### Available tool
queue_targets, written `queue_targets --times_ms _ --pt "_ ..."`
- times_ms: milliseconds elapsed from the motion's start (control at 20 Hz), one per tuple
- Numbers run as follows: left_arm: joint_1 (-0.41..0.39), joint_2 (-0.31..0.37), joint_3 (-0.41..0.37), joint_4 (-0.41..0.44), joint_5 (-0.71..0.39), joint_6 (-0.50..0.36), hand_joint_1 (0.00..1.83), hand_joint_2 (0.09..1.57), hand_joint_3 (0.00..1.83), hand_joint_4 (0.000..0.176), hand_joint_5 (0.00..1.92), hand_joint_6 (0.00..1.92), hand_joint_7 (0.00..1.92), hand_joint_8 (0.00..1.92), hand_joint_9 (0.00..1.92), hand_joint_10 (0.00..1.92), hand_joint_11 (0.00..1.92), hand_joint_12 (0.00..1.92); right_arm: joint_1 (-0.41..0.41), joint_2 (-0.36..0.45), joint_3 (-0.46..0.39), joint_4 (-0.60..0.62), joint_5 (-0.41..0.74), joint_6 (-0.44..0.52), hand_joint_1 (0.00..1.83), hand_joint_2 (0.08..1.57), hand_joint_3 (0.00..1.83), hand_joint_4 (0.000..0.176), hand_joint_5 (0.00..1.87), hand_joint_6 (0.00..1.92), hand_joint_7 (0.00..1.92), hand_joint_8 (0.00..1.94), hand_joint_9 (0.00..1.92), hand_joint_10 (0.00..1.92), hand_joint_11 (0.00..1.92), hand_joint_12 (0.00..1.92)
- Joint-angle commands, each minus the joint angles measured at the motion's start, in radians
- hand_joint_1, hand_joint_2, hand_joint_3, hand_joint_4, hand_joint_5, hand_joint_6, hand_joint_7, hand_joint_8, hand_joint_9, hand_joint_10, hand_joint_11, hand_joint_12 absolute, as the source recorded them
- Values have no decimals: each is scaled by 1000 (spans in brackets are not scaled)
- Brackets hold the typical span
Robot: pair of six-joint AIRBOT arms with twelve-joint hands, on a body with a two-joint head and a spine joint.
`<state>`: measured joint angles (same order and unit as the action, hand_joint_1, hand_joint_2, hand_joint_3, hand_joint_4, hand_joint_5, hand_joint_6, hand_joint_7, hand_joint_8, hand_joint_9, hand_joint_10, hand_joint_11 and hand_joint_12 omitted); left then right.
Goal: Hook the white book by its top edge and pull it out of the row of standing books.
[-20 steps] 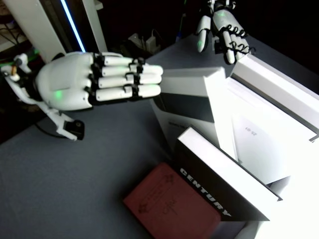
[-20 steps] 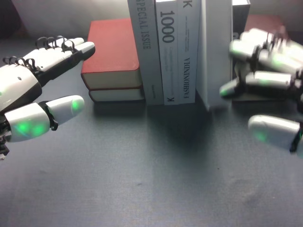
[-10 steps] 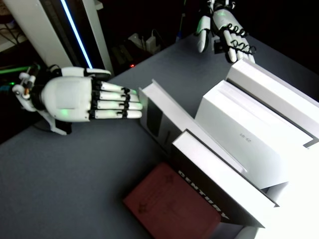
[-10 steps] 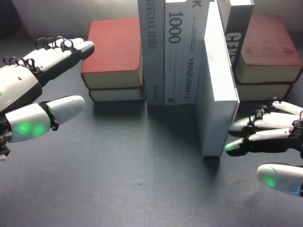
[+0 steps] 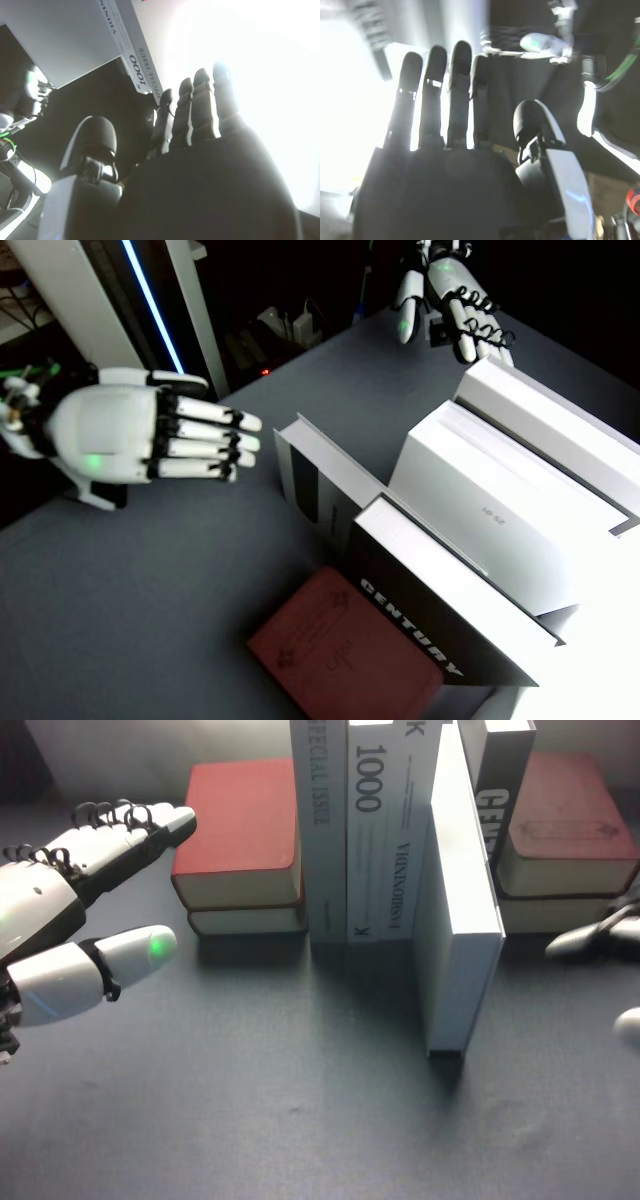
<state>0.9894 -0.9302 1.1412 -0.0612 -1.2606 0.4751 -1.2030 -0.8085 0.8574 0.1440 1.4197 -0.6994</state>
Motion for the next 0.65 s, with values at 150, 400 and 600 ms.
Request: queue_targets --times_ms 150,400,600 --pt "-1 12 -8 -28 -157 7 218 1439 0 43 0 0 0 0 0 0 0 0 -51 31 -12 97 239 -34 31 1477 0 0 0 232 20 0 0 169 0 850" --pt "42 22 -20 -98 -275 12 441 1420 0 114 0 0 0 0 0 0 0 0 -52 69 -8 163 331 -64 127 1488 7 0 0 0 0 0 0 0 18 18" --pt "42 27 -22 -104 -334 15 359 1479 6 92 0 0 0 0 0 0 0 0 -44 94 -2 155 342 -64 55 1544 0 0 0 0 0 0 19 144 0 843"
